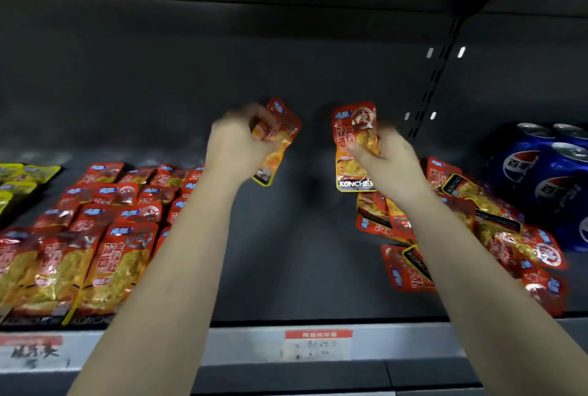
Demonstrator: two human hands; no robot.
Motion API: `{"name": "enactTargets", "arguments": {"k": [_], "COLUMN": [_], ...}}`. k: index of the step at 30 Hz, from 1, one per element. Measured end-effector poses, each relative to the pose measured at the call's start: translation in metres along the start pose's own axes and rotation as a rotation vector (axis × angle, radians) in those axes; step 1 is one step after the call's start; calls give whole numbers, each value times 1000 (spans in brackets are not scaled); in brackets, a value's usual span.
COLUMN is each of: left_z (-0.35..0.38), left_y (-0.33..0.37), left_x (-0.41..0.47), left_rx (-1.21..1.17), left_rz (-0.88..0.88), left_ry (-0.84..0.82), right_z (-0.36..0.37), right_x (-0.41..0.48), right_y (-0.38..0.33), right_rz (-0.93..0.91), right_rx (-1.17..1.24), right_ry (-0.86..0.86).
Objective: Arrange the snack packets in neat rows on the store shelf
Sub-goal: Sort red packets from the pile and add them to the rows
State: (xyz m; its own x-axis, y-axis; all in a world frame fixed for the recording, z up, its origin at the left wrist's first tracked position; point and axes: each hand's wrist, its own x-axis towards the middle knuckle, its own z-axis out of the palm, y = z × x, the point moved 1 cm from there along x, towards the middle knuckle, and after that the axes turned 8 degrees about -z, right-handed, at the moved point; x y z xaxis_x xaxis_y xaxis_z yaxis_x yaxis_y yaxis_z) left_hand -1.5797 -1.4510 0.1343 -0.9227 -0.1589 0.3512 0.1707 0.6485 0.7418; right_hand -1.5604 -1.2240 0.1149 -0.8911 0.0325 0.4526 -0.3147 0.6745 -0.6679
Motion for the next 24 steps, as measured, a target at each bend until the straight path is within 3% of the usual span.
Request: {"name": "enactTargets", "arguments": {"k": [5,9,12,17,24], "left_z": [-24,-44,-53,-60,-57], "left_y": [-33,-56,-73,-100,-100], "left_x": [11,17,18,15,15], "left_rx": [251,434,477,466,375], "left_rz": [41,126,178,259,293], "left_ry": [50,-2,-34,31,85], "right_z": [41,77,100,131,152], "right_x": [11,15,18,15,8], "right_y": [-27,-44,-52,-54,-40], "right_rz": [33,107,187,269,303], "right_rx": [-55,50,138,330,347], "right_ry": [-108,-168,-269,-265,-285]}}
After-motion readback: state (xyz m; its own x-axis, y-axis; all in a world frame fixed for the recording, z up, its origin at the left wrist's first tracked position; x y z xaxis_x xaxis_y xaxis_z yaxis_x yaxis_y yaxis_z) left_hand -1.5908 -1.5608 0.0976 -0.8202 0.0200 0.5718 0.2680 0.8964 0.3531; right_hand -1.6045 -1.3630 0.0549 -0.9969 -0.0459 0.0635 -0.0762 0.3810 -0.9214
